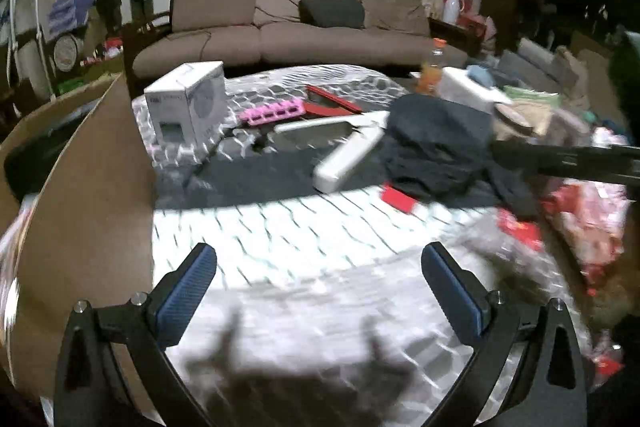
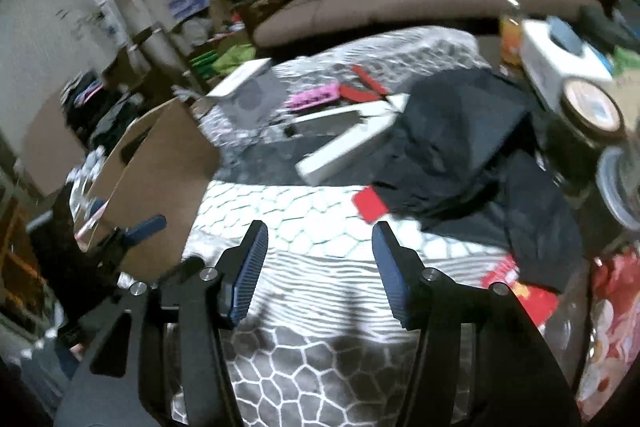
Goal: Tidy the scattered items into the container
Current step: 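Move the right tool over the table toward the pink foam separator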
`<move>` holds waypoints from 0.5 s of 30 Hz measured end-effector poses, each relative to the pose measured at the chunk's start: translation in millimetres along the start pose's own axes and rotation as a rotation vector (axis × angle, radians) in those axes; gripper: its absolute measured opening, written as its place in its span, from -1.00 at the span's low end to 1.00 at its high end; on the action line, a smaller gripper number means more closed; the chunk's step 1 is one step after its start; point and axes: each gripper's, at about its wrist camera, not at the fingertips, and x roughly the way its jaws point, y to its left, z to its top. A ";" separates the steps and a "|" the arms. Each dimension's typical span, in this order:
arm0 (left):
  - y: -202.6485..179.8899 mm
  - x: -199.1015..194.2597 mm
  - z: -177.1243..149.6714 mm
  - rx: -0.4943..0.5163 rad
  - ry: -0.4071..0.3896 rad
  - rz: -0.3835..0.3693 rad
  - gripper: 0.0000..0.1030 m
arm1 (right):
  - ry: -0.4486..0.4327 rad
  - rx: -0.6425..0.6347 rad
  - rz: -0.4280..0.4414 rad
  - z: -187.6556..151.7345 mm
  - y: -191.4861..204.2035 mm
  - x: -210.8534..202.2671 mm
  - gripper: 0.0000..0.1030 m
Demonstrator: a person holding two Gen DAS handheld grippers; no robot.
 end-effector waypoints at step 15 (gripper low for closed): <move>70.6 155.2 44.4 -0.055 0.138 0.336 0.14 | 0.220 0.064 -0.098 -5.4 -57.7 29.0 0.04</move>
